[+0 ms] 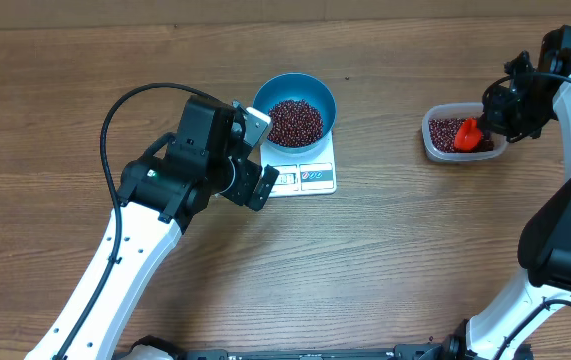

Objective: Scoop item into bowl and weigh 150g on scale
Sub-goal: 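Dip the red scoop into the container and scoop beans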

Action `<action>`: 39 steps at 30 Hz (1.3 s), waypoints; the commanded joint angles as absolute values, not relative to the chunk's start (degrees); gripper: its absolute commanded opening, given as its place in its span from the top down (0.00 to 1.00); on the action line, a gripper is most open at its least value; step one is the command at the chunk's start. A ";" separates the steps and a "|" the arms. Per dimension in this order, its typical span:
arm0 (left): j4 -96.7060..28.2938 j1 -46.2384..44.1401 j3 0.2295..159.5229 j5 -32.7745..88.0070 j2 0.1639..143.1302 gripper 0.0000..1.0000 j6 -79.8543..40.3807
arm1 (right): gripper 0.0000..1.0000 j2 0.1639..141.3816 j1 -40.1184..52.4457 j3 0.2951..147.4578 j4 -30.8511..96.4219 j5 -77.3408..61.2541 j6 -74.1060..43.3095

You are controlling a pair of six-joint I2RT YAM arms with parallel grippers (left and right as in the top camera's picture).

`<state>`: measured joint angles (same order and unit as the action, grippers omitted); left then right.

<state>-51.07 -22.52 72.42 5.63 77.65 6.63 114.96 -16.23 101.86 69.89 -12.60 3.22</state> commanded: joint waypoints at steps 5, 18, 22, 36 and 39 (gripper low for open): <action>-50.96 -22.90 72.49 6.44 78.00 0.00 7.70 | 0.96 116.18 -13.17 98.52 67.83 -12.21 3.97; -50.96 -22.90 72.49 6.46 78.00 0.01 7.70 | 0.96 116.18 -13.41 97.19 67.90 -21.93 9.54; -50.96 -22.90 72.49 6.46 78.00 0.01 7.70 | 0.96 116.18 -15.22 97.19 67.99 -26.04 10.98; -50.96 -22.90 72.49 6.46 78.00 0.01 7.70 | 0.96 116.18 -24.29 93.32 67.94 -41.21 16.64; -50.96 -22.90 72.49 6.46 78.00 0.01 7.70 | 0.96 116.18 -26.26 92.09 67.44 -44.64 16.86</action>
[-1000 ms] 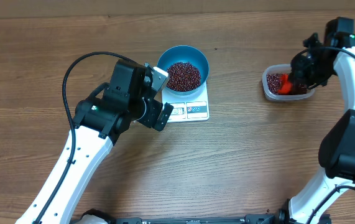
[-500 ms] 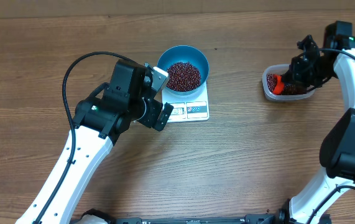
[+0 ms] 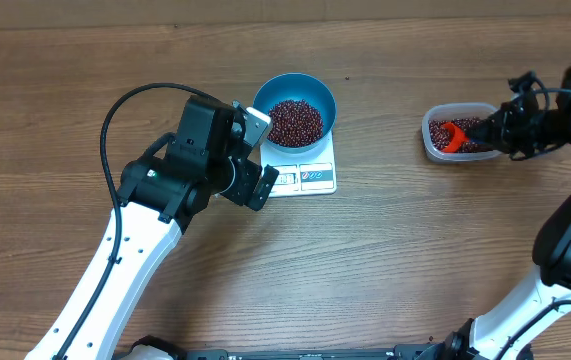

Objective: Scoop item into bowl and weigh 150g on scale
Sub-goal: 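Dip the red scoop into the container and scoop beans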

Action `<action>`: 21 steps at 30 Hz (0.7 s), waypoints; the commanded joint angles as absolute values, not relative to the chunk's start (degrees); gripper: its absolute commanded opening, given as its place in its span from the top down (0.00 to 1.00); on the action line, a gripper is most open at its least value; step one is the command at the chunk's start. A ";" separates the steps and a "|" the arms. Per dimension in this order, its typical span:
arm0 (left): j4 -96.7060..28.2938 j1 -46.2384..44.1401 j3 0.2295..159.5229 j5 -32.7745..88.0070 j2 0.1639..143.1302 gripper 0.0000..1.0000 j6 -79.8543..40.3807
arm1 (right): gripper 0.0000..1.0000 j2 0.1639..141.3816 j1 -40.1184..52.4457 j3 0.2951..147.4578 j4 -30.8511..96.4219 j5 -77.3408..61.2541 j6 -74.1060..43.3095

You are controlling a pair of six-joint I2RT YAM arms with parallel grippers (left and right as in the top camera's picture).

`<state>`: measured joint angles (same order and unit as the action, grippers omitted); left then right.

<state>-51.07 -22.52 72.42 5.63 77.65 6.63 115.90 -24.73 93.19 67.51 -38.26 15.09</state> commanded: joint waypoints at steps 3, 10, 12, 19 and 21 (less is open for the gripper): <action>-50.96 -22.90 72.49 6.46 78.00 0.00 7.70 | 0.96 116.18 -28.42 91.92 67.40 -48.45 17.02; -50.96 -22.90 72.49 6.44 78.00 0.00 7.70 | 0.96 116.18 -33.32 91.92 67.48 -55.88 16.73; -50.96 -22.90 72.49 6.46 78.00 0.01 7.70 | 0.96 116.18 -34.68 91.92 67.72 -56.80 16.53; -50.96 -22.90 72.49 6.46 78.00 0.00 7.68 | 0.96 116.18 -36.88 91.92 68.47 -61.89 16.58; -50.96 -22.90 72.49 6.46 78.00 0.00 7.70 | 0.96 116.18 -36.88 91.94 68.60 -62.13 16.60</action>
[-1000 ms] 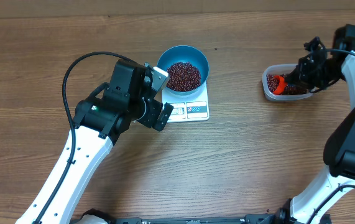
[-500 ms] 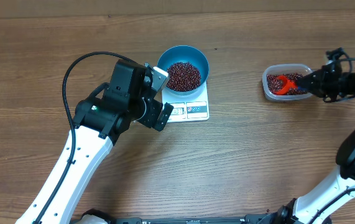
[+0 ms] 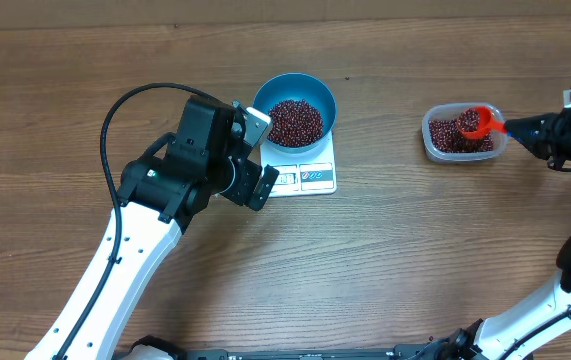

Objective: Scoop item into bowl and weigh 150g on scale
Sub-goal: 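Dip the red scoop into the container and scoop beans, then carry the filled scoop left over the blue bowl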

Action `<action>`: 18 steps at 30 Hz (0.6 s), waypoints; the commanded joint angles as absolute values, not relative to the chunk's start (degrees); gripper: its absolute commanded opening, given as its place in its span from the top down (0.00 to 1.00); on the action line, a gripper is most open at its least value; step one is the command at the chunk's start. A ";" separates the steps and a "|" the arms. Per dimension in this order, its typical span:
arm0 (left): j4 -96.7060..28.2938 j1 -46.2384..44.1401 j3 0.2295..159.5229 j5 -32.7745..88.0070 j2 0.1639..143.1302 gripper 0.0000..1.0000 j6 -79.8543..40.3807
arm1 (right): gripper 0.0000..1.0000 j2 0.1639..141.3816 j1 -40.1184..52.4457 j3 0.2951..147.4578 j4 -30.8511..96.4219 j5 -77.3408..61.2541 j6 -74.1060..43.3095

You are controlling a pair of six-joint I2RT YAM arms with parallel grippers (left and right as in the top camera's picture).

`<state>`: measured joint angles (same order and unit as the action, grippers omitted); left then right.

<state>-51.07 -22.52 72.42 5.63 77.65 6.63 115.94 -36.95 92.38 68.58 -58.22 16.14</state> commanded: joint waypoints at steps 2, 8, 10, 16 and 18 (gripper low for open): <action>-50.96 -22.90 72.49 6.46 78.00 0.00 7.70 | 0.96 116.18 -36.67 91.94 69.06 -63.26 17.06; -50.96 -22.90 72.49 6.46 78.00 0.00 7.70 | 0.96 116.18 -35.14 91.94 70.91 -66.83 18.76; -50.96 -22.90 72.49 6.44 78.00 0.01 7.70 | 0.96 116.18 -34.33 91.94 71.05 -68.47 18.74; -50.96 -22.90 72.49 6.46 78.00 0.01 7.70 | 0.96 116.16 -29.98 92.66 71.22 -71.07 18.65; -50.96 -22.90 72.49 6.46 78.00 0.01 7.70 | 0.96 116.16 -27.77 93.45 71.24 -71.07 17.96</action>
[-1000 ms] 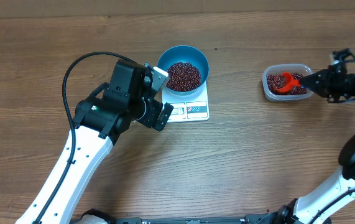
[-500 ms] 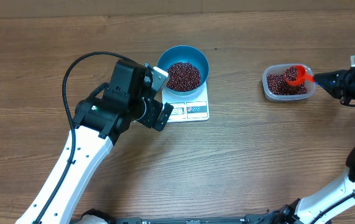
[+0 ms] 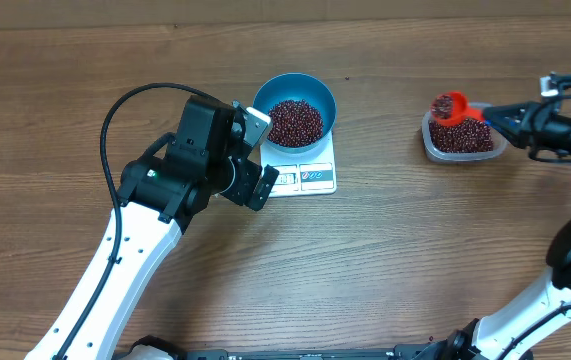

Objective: Scoop item into bowl and weigh 150g on scale
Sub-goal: 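Carry the filled scoop left over the blue bowl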

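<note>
A blue bowl [image 3: 295, 108] heaped with dark red beans stands on the white scale [image 3: 310, 178]. My left gripper [image 3: 260, 155] is open just left of the scale and bowl, one finger near the bowl's rim. A clear container [image 3: 462, 138] of beans sits at the right. My right gripper [image 3: 497, 114] is shut on the handle of a red scoop [image 3: 450, 105]. The scoop is full of beans and hangs level over the container's far-left rim. The scale's display is too small to read.
The wooden table [image 3: 405, 260] runs on all sides. The left arm [image 3: 135, 230] lies diagonally across the left half, with a black cable looping above it. The right arm's base link stands at the right edge.
The loaded scoop has shifted left and a little farther back, from over the container's middle to its far-left rim. The right gripper moved left with it. The left arm has not moved.
The scoop first stood tilted down in the container's right side. Then it lay low in the beans toward the left. Then it was up and full of beans over the container, and now it is at the left rim. Left arm, bowl and scale stayed put.
</note>
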Action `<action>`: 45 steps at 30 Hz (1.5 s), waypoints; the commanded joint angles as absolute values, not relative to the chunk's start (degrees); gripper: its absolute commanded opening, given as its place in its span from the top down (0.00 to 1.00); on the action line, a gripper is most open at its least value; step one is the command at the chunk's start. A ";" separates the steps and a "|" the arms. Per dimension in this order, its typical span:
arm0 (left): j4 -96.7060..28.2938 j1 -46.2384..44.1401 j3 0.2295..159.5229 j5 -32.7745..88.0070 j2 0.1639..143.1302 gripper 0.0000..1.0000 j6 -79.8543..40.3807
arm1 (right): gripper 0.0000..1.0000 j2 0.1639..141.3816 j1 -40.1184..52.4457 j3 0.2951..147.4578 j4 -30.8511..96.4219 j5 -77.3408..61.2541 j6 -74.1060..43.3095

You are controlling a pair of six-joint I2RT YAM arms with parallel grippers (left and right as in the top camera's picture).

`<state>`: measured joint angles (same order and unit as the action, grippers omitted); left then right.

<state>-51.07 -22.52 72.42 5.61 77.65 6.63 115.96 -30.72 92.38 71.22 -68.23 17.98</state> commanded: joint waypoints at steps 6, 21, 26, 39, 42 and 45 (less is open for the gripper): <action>-50.96 -22.90 72.49 6.44 78.00 0.00 7.70 | 0.96 116.16 -20.71 97.86 71.02 -70.78 12.80; -50.96 -22.90 72.47 6.44 78.00 0.00 7.70 | 0.96 115.94 -0.38 117.80 74.91 -49.34 2.68; -50.96 -22.90 72.49 6.46 78.00 0.00 7.70 | 0.96 115.94 6.48 120.49 74.87 -36.62 1.23; -50.96 -22.90 72.49 6.46 78.00 0.00 7.70 | 0.96 115.31 20.49 124.79 75.61 -7.44 1.23; -50.96 -22.90 72.49 6.46 78.00 0.00 7.70 | 0.96 114.98 22.76 125.32 75.57 -1.74 1.28; -50.96 -22.90 72.49 6.46 78.00 0.00 7.70 | 0.96 114.72 25.15 125.75 75.53 4.69 1.30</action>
<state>-51.07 -22.52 72.42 5.63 77.65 6.63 116.07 23.33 123.50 75.90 -5.19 1.48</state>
